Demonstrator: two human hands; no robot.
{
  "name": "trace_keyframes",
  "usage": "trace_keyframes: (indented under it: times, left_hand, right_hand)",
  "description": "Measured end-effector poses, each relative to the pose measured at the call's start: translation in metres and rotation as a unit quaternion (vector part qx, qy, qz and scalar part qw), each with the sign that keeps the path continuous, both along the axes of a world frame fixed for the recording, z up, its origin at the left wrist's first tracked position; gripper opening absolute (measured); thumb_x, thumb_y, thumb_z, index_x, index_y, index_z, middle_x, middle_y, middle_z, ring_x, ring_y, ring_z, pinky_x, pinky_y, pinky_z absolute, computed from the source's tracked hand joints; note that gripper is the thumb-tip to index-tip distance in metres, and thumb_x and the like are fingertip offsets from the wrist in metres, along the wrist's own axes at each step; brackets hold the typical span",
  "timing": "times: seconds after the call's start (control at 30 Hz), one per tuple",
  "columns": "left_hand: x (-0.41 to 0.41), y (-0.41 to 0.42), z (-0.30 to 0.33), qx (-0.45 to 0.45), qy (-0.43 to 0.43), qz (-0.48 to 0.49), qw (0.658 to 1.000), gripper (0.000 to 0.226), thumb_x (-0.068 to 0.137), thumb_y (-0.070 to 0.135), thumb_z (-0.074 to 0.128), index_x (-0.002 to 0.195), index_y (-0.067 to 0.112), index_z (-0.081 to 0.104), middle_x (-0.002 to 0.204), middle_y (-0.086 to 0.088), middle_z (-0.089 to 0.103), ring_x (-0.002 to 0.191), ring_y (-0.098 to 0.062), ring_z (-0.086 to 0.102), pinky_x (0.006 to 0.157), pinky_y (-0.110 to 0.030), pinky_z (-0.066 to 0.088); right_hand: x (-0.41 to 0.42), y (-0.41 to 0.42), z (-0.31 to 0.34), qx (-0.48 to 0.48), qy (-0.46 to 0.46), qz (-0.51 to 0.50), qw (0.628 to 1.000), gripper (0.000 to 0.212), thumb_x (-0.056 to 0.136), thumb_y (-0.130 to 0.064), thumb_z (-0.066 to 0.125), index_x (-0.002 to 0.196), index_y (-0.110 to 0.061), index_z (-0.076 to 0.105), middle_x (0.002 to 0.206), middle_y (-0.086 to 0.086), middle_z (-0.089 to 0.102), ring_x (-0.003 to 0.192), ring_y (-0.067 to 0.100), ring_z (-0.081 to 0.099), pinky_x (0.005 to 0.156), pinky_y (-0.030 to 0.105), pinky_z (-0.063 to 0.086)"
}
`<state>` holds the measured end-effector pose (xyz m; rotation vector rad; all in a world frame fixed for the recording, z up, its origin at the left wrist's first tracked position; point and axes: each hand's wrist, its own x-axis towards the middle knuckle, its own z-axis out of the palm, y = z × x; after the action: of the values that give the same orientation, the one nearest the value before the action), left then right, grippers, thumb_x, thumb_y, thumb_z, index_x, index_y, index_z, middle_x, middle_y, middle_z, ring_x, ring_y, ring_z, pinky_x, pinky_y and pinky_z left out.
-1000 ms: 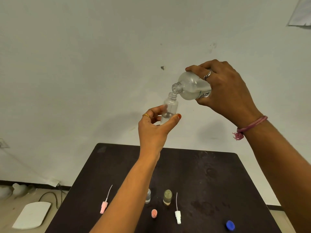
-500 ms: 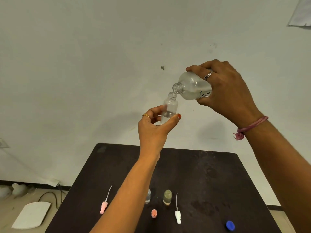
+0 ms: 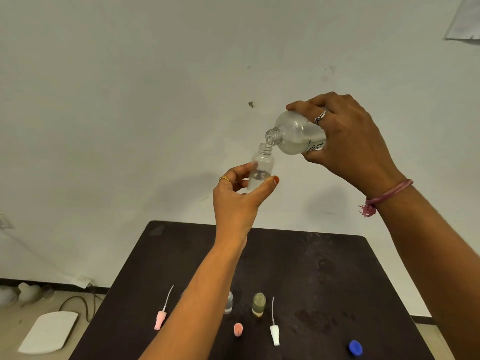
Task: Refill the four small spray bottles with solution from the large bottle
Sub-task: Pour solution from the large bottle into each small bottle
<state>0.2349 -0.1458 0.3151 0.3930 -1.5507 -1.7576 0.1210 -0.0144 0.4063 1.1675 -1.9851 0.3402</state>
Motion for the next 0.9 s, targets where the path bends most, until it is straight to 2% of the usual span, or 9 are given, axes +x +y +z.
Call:
trace_keyframes:
  times: [0.9]
  left_hand:
    - [0.0003, 0.0006, -0.0009, -0.001, 0.001, -0.003, 1.000, 0.044, 0.070, 0.025, 0.084, 0.110, 0.022, 0.066, 0.104, 0.009, 0.068, 0.094, -0.009, 0.061, 0.065, -0.007, 0.048]
  right_hand:
    - [0.0004, -0.0004, -0.0002, 0.005, 0.002, 0.001, 1.000, 0.073, 0.063, -0.009, 0.080, 0.130, -0.021, 0.055, 0.113, 0.011, 0.059, 0.099, 0.033, 0.054, 0.081, 0.044, 0.047]
